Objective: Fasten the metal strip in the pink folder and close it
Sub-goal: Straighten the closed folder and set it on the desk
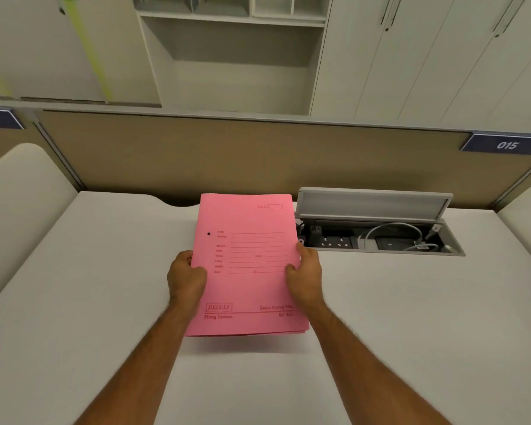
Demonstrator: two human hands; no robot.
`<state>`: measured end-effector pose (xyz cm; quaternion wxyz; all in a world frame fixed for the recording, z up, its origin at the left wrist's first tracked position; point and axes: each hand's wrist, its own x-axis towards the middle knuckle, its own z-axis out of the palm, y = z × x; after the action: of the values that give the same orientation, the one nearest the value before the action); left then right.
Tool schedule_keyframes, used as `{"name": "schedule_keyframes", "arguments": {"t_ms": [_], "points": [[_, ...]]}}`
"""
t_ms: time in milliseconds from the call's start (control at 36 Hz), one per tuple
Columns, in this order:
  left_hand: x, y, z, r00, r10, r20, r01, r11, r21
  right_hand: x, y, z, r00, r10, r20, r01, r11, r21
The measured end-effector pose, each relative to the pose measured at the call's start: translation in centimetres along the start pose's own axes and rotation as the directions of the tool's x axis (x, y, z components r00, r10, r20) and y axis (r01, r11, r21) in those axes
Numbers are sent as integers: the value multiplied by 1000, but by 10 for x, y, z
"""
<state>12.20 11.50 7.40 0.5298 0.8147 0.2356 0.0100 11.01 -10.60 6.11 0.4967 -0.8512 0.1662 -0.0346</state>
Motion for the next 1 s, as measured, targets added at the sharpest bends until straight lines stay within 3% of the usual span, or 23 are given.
{"name": "schedule_keyframes", "arguments": {"t_ms": [194,389,833,1000], "points": [[35,6,16,996,78,33,-82,985,150,34,-6,19,999,10,53,-8,999,-44],[59,-8,44,998,62,9,-63,983,170,62,-1,35,996,16,87,-8,996,-93],[81,-18,67,990,134,33,-138,955,264,73,13,61,995,85,53,-75,984,-159],[82,-25,73,989,122,81,-145,904,403,73,14,63,993,112,22,-105,972,-209]]}}
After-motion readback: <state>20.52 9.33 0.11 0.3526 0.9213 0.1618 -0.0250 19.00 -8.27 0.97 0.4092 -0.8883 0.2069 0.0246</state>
